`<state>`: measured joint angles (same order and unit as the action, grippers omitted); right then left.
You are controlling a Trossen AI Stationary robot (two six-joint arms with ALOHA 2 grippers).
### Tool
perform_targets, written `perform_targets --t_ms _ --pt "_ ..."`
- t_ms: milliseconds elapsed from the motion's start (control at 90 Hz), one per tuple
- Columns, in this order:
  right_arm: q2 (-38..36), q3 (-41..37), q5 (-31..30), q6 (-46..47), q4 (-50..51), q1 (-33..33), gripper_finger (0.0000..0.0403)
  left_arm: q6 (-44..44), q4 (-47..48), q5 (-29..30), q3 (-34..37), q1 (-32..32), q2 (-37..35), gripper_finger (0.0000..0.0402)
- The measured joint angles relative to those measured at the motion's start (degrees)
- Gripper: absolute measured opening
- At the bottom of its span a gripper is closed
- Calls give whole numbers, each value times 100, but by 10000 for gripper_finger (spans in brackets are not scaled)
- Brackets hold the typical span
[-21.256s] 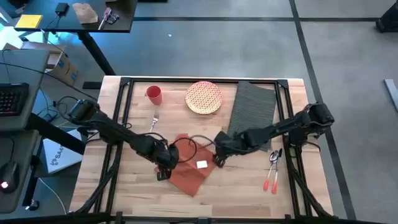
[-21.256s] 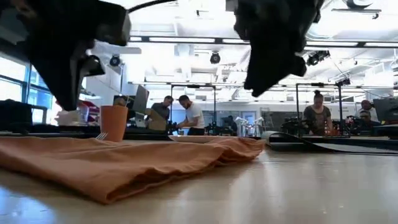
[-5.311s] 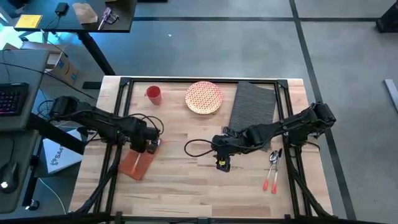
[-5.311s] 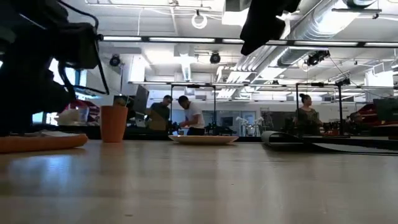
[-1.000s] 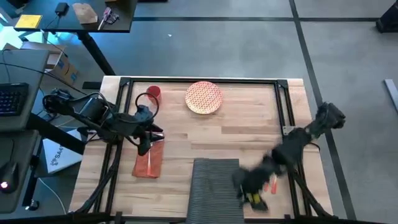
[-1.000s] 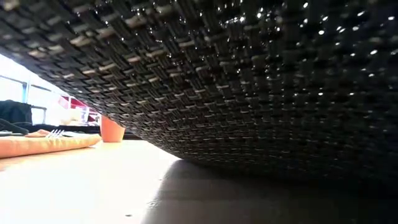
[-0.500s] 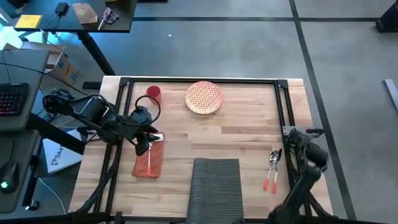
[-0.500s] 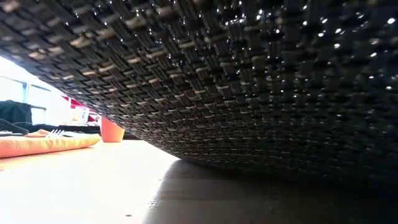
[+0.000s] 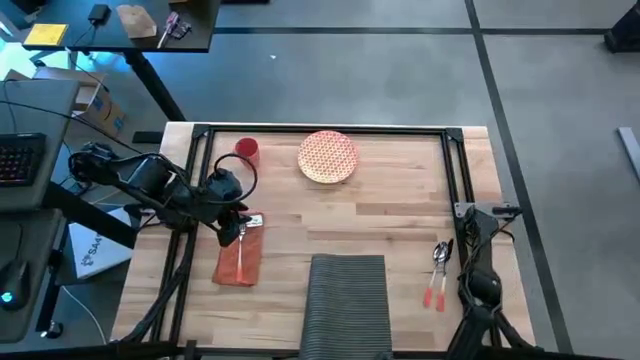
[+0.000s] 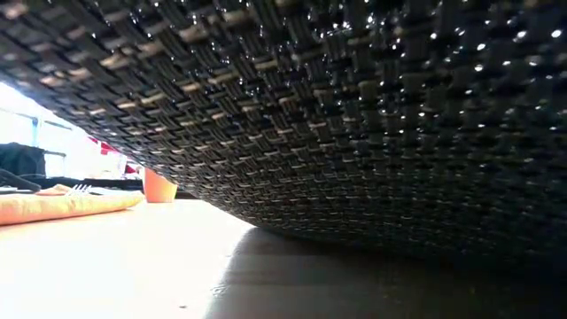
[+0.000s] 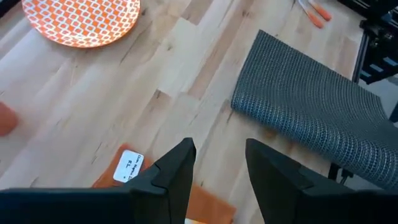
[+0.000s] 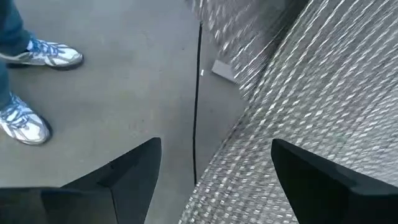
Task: Set table place
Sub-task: Put the gray placemat to the center of the table
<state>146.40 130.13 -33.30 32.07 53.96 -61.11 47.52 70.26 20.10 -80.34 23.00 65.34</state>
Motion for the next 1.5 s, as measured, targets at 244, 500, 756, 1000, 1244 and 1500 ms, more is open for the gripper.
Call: perform_targets --t_ms 244,500,756,1000,1244,1500 --pt "6 -39 -222 1768 1489 245 229 93 0 2 0 0 0 131" --pt "-388 -39 207 2917 2437 658 33 84 -4 2 0 2 0 131" --pt "-1067 -39 137 3936 3482 1094 1 -67 -73 11 0 4 0 131" --pt "-1803 -39 323 3432 3394 1362 0 -287 -140 31 0 45 0 131" --pt "-1846 -174 1417 850 2076 1426 42 -517 -310 205 0 192 0 131" --pt "-1826 -1171 1659 822 1498 1546 190 -489 -358 205 0 340 0 131"
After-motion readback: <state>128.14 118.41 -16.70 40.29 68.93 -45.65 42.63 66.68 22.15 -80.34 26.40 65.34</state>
